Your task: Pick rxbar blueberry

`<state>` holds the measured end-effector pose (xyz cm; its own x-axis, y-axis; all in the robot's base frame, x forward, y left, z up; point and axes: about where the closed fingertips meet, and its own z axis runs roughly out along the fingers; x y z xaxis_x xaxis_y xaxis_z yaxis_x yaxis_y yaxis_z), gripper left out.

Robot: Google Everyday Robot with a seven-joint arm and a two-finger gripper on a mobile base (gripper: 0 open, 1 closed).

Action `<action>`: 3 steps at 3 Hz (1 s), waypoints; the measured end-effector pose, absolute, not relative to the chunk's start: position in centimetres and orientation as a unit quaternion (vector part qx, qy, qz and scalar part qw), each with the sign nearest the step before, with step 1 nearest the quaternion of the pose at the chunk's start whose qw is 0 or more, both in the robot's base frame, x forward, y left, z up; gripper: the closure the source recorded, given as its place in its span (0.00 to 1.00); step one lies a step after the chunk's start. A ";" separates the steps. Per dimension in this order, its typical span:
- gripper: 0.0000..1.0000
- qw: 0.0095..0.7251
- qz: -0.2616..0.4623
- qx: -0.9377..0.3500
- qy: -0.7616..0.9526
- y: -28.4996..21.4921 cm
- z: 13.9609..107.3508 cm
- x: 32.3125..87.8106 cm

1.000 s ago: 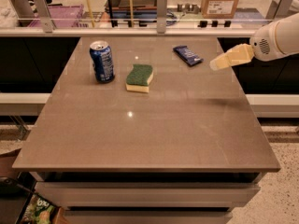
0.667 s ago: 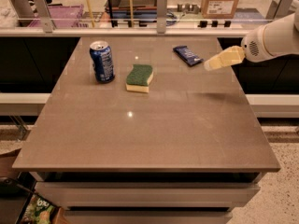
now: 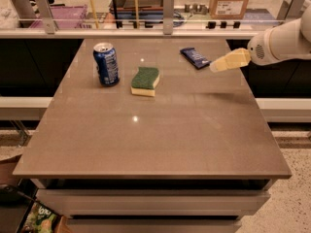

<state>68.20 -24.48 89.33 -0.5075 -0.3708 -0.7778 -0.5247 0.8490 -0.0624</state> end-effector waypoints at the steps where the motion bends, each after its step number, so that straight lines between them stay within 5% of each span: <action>1: 0.00 0.434 0.101 -0.251 0.859 -24.2 88.4 69.6; 3: 0.00 0.440 0.120 -0.250 0.854 -22.4 86.3 72.1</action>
Offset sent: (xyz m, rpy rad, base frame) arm 0.0381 0.0140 -0.0274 0.0666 -0.0292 -0.0097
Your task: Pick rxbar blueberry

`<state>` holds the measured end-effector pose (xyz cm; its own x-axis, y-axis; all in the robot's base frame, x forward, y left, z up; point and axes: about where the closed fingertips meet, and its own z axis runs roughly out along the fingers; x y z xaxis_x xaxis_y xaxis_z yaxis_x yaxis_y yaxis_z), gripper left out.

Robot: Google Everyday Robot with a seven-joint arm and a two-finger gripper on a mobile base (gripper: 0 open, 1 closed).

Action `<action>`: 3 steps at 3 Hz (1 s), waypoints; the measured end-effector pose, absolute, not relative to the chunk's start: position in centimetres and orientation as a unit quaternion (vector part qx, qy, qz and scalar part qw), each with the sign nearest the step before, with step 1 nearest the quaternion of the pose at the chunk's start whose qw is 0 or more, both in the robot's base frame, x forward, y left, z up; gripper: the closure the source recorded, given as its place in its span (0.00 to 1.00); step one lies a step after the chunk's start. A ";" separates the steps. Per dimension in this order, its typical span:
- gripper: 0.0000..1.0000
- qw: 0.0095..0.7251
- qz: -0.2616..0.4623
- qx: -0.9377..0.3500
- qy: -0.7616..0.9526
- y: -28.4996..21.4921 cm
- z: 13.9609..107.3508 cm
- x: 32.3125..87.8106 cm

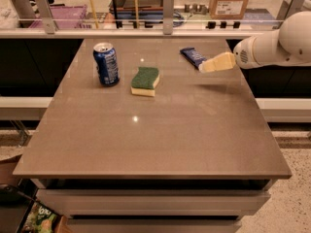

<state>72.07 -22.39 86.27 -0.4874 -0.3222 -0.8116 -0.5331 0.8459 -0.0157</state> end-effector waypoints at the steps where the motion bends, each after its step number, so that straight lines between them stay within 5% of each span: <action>1: 0.00 0.443 0.128 -0.251 0.851 -21.5 85.4 73.2; 3: 0.00 0.461 0.156 -0.252 0.837 -18.2 83.4 77.6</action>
Offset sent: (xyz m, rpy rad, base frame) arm 0.0398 0.0222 -0.0224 0.0608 -0.0350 0.0097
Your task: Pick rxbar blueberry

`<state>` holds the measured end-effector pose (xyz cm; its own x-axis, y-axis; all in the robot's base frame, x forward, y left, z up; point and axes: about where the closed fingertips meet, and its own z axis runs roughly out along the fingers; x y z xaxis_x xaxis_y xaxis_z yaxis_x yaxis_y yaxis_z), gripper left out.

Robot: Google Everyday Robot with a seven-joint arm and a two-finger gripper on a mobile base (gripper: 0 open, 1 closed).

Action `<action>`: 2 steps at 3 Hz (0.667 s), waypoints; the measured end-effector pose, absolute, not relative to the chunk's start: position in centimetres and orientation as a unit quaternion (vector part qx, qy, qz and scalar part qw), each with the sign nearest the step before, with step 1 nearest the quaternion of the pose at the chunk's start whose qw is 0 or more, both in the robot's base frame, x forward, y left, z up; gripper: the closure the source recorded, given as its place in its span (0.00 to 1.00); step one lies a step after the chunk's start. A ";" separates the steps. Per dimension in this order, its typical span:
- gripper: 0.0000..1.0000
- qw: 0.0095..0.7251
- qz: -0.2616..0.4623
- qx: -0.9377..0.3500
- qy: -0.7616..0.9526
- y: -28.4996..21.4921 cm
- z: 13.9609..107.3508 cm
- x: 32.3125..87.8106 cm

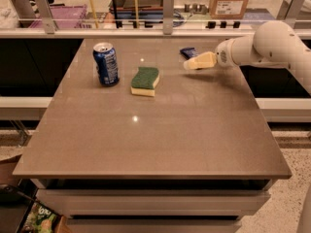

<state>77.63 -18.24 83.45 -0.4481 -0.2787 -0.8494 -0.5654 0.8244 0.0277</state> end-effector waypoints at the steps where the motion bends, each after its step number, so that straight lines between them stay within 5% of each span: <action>1: 0.00 0.463 0.150 -0.248 0.838 -18.0 81.9 78.9; 2: 0.00 0.465 0.150 -0.246 0.837 -18.0 81.1 79.5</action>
Offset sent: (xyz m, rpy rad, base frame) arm 0.0205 -0.0046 -0.0245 -0.0062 -0.0142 -0.0322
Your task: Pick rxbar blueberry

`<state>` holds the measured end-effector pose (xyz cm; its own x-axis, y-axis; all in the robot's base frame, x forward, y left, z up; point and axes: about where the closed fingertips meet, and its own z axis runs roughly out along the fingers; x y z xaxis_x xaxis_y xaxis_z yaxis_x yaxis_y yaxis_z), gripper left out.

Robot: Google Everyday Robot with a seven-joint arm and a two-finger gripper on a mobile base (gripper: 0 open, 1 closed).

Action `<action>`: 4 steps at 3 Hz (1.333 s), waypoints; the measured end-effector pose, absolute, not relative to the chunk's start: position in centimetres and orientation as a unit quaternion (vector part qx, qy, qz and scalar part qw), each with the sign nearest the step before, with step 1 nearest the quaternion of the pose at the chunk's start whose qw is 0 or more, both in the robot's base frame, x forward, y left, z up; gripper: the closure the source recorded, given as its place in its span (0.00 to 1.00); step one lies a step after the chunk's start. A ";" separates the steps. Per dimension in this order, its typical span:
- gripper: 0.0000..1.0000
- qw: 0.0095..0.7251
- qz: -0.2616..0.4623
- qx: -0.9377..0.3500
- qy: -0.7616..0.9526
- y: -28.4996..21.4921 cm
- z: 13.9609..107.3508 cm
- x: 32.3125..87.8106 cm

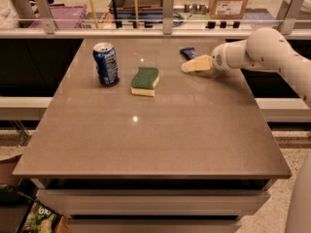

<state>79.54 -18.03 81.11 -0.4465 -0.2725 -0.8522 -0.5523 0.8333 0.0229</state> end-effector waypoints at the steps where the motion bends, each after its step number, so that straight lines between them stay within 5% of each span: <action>1: 0.17 0.463 0.152 -0.247 0.837 -17.8 80.9 79.6; 4: 0.87 0.463 0.152 -0.248 0.837 -17.7 81.8 79.6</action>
Offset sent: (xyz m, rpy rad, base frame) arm 0.0003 0.0023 -0.0017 0.0007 0.0025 0.0031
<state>79.58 -17.68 81.83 -0.4485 -0.2739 -0.8508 -0.5562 0.8306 0.0258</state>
